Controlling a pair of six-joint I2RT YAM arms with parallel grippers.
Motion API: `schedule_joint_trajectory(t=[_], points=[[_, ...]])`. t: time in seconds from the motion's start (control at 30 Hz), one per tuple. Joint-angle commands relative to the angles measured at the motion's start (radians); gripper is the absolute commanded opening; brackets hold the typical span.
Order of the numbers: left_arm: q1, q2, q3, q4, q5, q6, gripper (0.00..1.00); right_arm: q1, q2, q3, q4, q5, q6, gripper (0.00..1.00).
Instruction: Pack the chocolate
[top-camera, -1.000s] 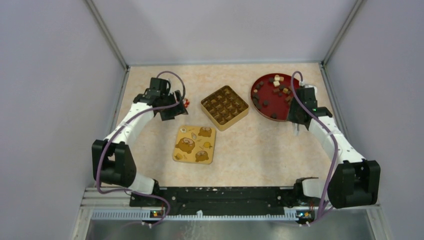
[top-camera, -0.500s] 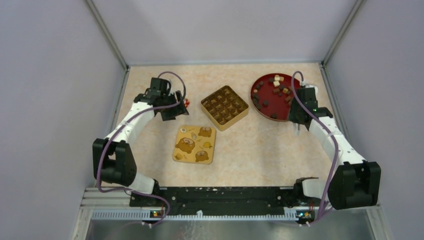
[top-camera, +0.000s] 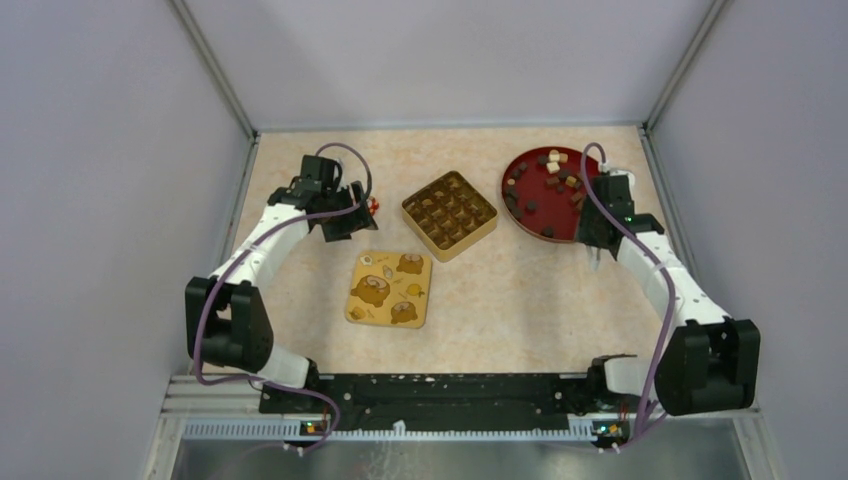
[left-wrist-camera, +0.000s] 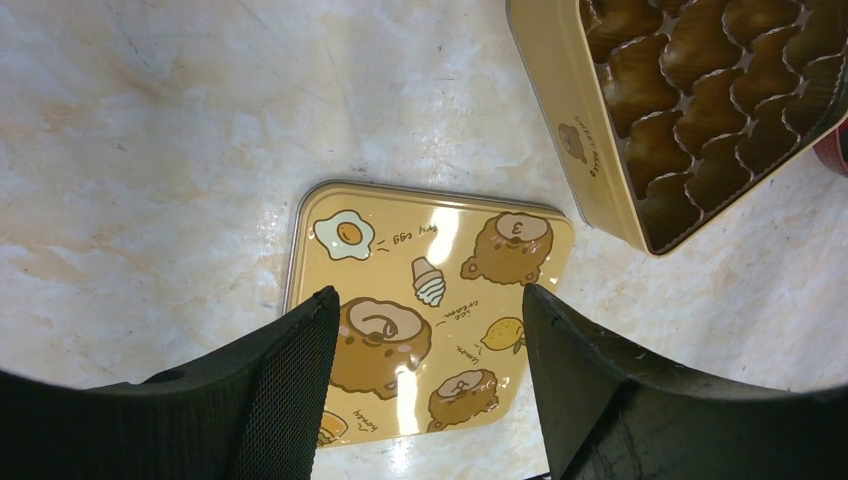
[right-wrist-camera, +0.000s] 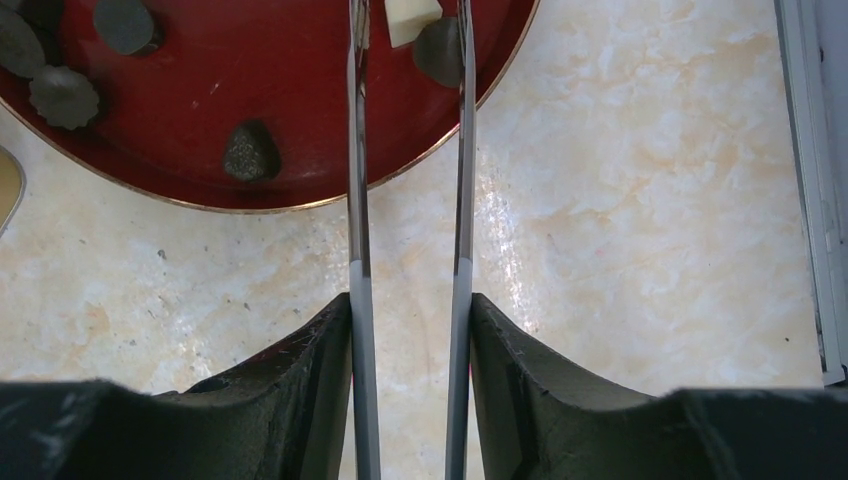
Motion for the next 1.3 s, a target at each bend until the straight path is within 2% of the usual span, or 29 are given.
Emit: schedule_joint_trajectory(t=[0.0, 0.7, 1.1, 1.27], points=[[0.007, -0.005, 0.016, 0.024, -0.001, -0.003, 0.72, -0.011, 0.018, 0.000, 0.043, 0.012, -0.017, 0.43], [0.007, -0.016, -0.001, 0.028, -0.003, -0.008, 0.72, -0.015, 0.012, 0.029, 0.061, -0.181, -0.040, 0.37], [0.007, -0.025, -0.005, 0.024, -0.007, -0.009, 0.72, -0.015, 0.066, 0.026, 0.091, -0.150, -0.032, 0.41], [0.007, -0.032, -0.010, 0.022, -0.012, -0.008, 0.73, -0.014, 0.054, 0.028, 0.088, -0.155, -0.029, 0.34]])
